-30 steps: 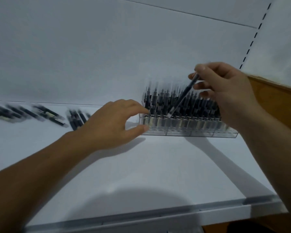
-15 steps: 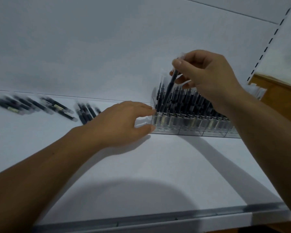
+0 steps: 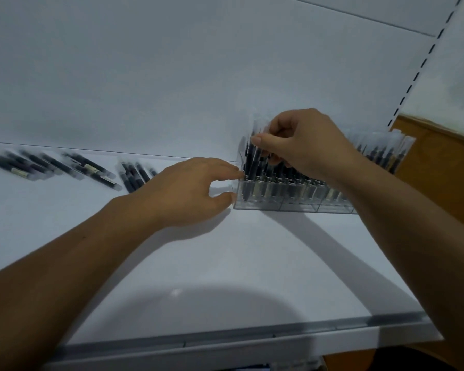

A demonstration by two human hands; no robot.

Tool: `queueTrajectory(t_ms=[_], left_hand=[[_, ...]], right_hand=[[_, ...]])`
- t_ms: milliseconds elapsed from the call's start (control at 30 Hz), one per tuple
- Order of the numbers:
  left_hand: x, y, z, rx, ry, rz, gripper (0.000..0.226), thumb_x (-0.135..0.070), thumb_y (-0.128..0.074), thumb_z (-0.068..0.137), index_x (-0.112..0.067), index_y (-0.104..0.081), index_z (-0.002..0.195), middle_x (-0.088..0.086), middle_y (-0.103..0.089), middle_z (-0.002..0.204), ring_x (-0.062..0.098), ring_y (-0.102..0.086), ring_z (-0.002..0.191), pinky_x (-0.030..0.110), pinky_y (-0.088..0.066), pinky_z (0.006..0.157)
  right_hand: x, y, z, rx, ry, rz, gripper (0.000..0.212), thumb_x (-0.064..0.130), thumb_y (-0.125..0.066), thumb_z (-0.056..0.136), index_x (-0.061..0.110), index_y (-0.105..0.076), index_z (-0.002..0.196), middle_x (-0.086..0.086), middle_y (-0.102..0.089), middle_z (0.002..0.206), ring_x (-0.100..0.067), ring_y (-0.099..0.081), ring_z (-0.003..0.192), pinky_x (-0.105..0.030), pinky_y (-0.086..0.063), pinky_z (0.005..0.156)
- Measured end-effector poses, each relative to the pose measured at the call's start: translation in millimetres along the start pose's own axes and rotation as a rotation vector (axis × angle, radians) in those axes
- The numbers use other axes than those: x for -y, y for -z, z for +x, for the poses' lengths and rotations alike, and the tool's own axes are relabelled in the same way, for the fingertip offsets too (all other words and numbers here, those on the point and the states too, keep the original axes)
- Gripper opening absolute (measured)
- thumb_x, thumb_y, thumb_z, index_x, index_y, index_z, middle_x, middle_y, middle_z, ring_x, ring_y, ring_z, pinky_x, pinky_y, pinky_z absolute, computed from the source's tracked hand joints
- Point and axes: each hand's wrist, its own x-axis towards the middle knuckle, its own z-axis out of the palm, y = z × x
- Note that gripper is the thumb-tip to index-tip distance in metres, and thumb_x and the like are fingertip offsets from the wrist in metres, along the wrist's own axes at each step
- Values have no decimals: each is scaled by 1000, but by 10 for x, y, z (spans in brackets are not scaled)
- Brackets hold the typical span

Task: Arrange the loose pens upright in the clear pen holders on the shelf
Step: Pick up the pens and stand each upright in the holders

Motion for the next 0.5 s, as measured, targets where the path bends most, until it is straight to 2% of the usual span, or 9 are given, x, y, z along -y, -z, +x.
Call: queueTrajectory(t_ms=[100,167,267,333,433,500], left_hand=[[10,15,9,16,13,-5,42,-40,-55,93,-42,-50,134,-25,-46,139,1,-40,129,24,-31,106],[37,57,6,19,62,-14,40,-42,-54,93,-43,-50,133,-23,-49,136,2,-44,125,25,-35,103],[121,209,8,10,207,24,37,-45,-51,94,-43,-51,131,-16,-52,132,8,-50,111,28,-37,95],[241,328,-2,14,314,85,36,-45,-50,95,-41,-53,130,-12,-52,136,14,-51,116,29,-36,94],[519,464,-181,35,444,114,34,-43,-50,95,-39,-55,128,-8,-52,138,17,-50,120,31,-38,96],[735,497,-382,60,494,143,35,-42,-49,95,-36,-56,129,-7,-53,138,18,-51,121,33,-40,99]], right_hand=[[-1,50,-93,31,-14,-93,27,46,-66,88,20,-71,82,5,-73,74,-10,-70,70,-31,-57,70],[-4,79,-185,47,-9,-160,31,48,-63,89,19,-71,81,3,-73,75,-14,-69,73,-36,-58,74],[70,14,-310,134,4,-149,31,47,-62,89,21,-70,72,6,-72,69,-12,-69,70,-33,-57,72],[160,-138,-346,226,40,-124,27,44,-63,89,24,-70,73,10,-72,70,-7,-68,69,-31,-57,74],[283,-471,-316,316,103,-85,15,36,-62,91,26,-72,86,15,-70,77,-6,-66,78,-28,-53,78],[359,-710,-237,327,162,-57,12,33,-59,93,29,-70,96,17,-68,90,-7,-63,91,-27,-49,85]])
